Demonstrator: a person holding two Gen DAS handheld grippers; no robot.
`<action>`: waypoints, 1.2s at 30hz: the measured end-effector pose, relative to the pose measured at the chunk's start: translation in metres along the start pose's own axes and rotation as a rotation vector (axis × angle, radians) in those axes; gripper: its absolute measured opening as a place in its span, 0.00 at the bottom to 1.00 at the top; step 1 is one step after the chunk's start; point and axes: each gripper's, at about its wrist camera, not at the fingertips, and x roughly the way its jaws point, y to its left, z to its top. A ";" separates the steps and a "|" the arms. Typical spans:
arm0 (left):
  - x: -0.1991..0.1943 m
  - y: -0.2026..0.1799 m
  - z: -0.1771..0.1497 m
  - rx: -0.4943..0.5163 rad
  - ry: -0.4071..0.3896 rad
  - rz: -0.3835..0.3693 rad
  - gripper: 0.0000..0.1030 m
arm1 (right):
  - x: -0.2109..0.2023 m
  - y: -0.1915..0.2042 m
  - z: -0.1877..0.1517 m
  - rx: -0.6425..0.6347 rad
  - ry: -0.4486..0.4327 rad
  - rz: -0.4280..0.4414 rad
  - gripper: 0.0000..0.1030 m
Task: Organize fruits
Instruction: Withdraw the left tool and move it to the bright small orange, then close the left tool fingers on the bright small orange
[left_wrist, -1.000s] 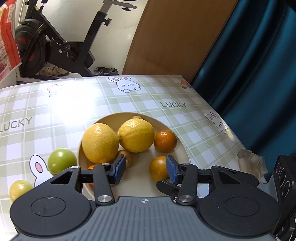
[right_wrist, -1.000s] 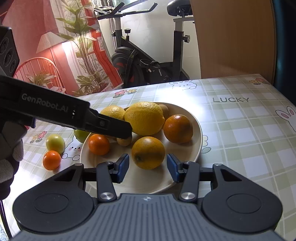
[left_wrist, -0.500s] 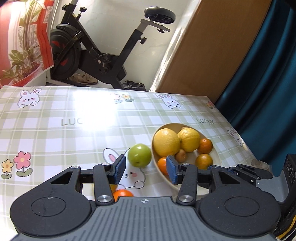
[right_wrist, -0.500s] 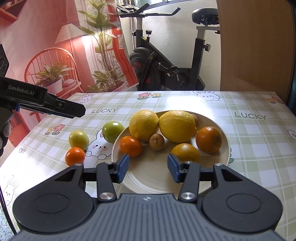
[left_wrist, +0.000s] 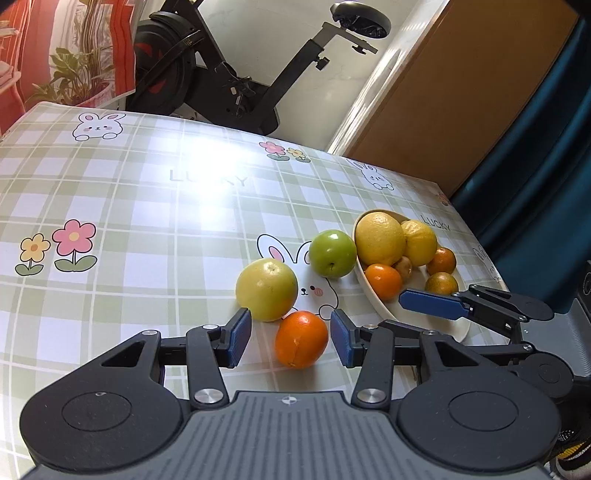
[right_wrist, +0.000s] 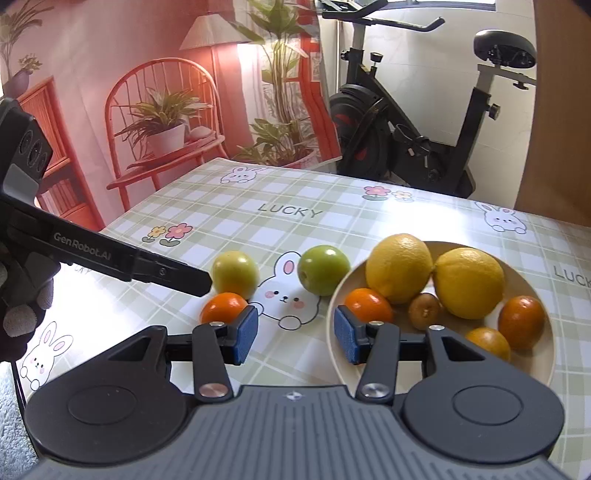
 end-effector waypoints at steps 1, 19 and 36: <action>0.000 0.001 0.000 -0.005 -0.002 -0.001 0.48 | 0.005 0.003 0.001 -0.010 0.008 0.009 0.48; 0.016 0.004 -0.005 -0.059 0.012 -0.057 0.48 | 0.062 0.036 0.005 -0.090 0.122 0.129 0.49; 0.037 -0.002 -0.015 -0.024 0.069 -0.071 0.46 | 0.067 0.035 0.000 -0.066 0.142 0.138 0.49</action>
